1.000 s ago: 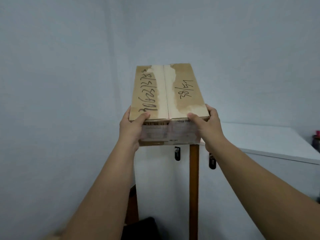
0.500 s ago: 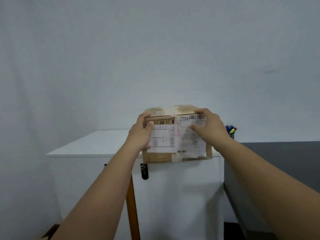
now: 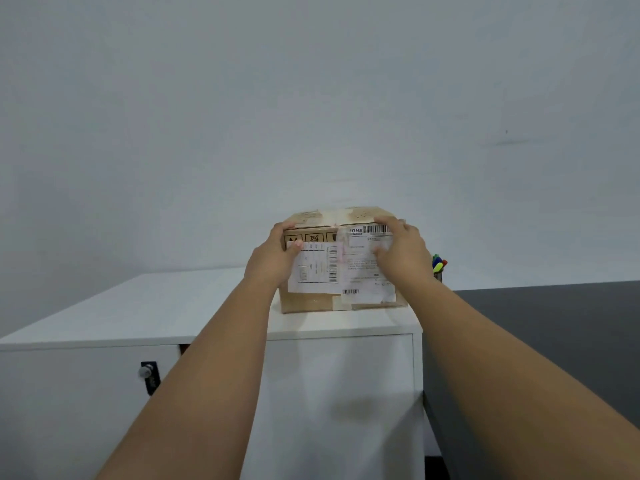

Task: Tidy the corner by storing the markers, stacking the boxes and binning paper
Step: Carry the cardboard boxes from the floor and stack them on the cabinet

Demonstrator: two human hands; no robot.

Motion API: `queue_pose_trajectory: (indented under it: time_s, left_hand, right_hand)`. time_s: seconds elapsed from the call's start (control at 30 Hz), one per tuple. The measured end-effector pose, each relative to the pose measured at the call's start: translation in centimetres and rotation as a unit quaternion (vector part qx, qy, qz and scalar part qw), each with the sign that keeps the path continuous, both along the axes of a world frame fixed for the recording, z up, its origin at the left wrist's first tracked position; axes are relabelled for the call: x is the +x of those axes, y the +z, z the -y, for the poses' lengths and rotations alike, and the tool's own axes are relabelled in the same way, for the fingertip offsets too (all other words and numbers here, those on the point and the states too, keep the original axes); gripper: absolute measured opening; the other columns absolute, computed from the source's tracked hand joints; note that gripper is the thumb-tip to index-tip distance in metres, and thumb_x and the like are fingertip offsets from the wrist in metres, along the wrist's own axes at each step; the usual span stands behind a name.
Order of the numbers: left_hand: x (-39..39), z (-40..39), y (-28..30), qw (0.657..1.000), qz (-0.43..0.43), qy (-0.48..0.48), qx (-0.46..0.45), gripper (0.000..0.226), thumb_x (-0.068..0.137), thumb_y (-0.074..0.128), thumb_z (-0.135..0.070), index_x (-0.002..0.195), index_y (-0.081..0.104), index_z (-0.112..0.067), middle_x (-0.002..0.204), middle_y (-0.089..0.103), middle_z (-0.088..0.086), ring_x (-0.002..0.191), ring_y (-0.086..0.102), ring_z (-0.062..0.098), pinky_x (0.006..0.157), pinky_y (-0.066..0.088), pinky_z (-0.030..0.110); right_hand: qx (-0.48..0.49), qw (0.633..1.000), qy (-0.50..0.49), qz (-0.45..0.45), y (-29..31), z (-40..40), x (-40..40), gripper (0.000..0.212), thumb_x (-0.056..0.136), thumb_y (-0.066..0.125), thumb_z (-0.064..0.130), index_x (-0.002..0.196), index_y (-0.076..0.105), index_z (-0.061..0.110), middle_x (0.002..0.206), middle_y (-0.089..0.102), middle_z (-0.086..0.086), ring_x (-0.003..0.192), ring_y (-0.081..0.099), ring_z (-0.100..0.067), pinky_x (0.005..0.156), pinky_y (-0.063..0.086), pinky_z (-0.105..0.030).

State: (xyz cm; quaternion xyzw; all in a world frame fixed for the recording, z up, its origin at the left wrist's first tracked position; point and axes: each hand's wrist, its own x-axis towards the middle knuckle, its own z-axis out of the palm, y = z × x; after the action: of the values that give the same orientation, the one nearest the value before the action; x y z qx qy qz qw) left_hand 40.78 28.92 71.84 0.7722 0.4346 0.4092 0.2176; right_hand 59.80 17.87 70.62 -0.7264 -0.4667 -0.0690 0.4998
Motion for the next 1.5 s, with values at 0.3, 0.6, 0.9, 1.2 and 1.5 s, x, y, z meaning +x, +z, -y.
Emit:
queue_pose_trajectory:
  time_s: [0.3, 0.6, 0.9, 1.2, 1.5]
  left_hand:
    - [3.1, -4.9, -0.9, 0.993, -0.054, 0.064, 0.083, 0.04, 0.1, 0.039, -0.05, 0.139, 0.035, -0.044, 0.108, 0.069, -0.003, 0.083, 0.056, 0.019, 0.065, 0.042, 0.031]
    - [-2.9, -2.6, -2.9, 0.999, 0.036, -0.023, -0.014, 0.08, 0.097, 0.055, -0.035, 0.156, 0.0, -0.035, 0.162, 0.02, 0.002, 0.147, 0.027, 0.024, 0.116, 0.029, 0.042]
    - [-25.9, 3.0, -3.6, 0.977, -0.12, 0.175, 0.016, 0.047, 0.098, 0.052, -0.037, 0.142, 0.045, -0.023, 0.145, 0.046, 0.0, 0.131, 0.045, 0.019, 0.102, 0.033, 0.028]
    - [-55.1, 17.6, -9.2, 0.884, -0.098, 0.439, -0.127, 0.034, 0.096, 0.056, -0.035, 0.126, 0.06, -0.019, 0.131, 0.057, 0.002, 0.104, 0.055, 0.017, 0.088, 0.044, 0.03]
    - [-69.9, 30.8, -22.6, 0.767, 0.028, 0.584, -0.264, 0.035, 0.097, 0.055, -0.034, 0.127, 0.059, -0.017, 0.131, 0.057, 0.005, 0.119, 0.052, 0.024, 0.097, 0.041, 0.034]
  right_hand:
    - [0.005, 1.0, -0.024, 0.007, -0.2, -4.1, 3.0, 0.053, 0.091, 0.054, 0.014, 0.134, 0.041, 0.044, 0.135, 0.042, -0.005, 0.084, 0.048, -0.017, 0.064, 0.046, -0.031]
    - [-0.04, 0.988, -0.084, 0.121, 0.8, -2.8, -2.5, 0.063, 0.089, 0.054, 0.024, 0.143, 0.027, 0.041, 0.16, -0.003, -0.011, 0.146, 0.002, -0.039, 0.117, 0.01, -0.055]
    - [-0.027, 0.968, 0.153, 0.196, -1.4, -6.8, -23.1, 0.042, 0.088, 0.053, 0.026, 0.13, 0.054, 0.033, 0.161, 0.007, -0.01, 0.147, -0.005, -0.036, 0.118, -0.006, -0.051]
    - [-0.123, 0.883, 0.395, 0.221, -8.0, -7.4, -48.2, 0.039, 0.089, 0.053, 0.039, 0.127, 0.057, 0.037, 0.159, 0.019, -0.011, 0.146, 0.008, -0.035, 0.119, 0.007, -0.047]
    - [-0.287, 0.751, 0.559, 0.203, -21.6, -3.9, -67.3, 0.045, 0.089, 0.05, 0.04, 0.135, 0.049, 0.037, 0.157, 0.022, -0.009, 0.144, 0.013, -0.032, 0.115, 0.02, -0.046]
